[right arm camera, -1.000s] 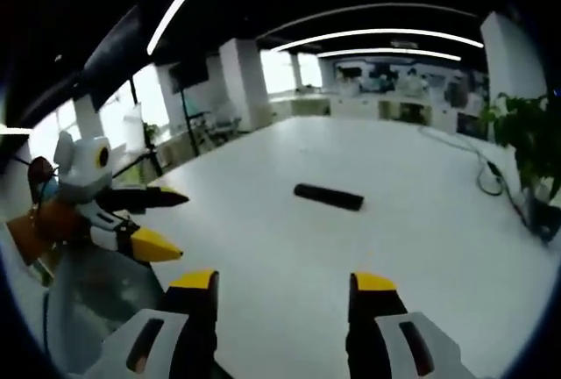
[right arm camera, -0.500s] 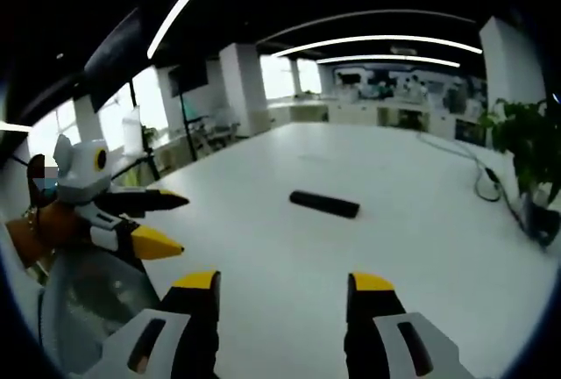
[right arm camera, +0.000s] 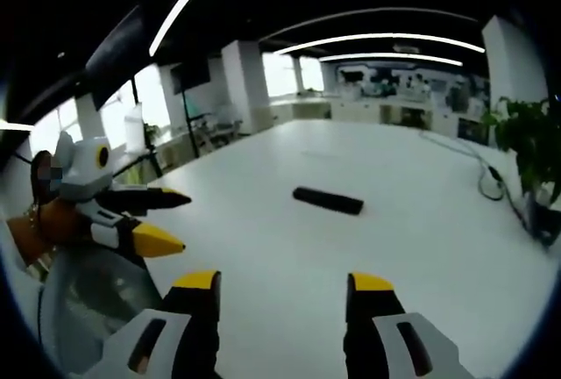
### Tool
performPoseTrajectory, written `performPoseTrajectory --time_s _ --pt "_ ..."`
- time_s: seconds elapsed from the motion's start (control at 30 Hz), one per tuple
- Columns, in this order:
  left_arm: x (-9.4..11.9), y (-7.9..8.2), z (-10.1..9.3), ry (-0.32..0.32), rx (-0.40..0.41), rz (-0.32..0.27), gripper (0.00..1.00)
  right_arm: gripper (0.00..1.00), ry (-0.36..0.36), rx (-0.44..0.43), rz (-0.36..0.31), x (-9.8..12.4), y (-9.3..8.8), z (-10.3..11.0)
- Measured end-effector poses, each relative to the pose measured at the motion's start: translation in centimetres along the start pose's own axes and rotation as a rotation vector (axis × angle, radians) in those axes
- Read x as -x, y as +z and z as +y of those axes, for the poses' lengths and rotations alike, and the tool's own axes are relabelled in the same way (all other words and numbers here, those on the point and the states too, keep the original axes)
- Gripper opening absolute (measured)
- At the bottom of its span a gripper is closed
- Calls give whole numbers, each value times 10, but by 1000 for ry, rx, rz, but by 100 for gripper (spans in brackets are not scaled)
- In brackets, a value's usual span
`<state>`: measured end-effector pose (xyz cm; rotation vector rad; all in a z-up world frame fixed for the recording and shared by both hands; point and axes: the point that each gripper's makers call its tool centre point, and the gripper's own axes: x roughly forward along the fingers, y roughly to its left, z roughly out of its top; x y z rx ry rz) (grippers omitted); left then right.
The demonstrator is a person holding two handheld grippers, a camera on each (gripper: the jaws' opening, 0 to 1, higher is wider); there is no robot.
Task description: Press the specified remote control buttons in sequence, fully releasing each button before pressing the next.
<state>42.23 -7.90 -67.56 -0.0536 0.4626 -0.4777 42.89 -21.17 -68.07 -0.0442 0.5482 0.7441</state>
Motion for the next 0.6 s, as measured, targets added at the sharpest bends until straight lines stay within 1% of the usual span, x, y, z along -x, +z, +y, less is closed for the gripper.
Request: performPoseTrajectory --time_s 0.13,0.47,0.6 --pt "0 -3 0 -1 4 10 79 54 7 1 12 -2 -5 2" --pt "1 -4 2 -3 19 4 78 53 10 10 23 -4 -10 4" --pt "1 -6 3 -4 28 6 78 53 9 31 39 -5 -13 6"
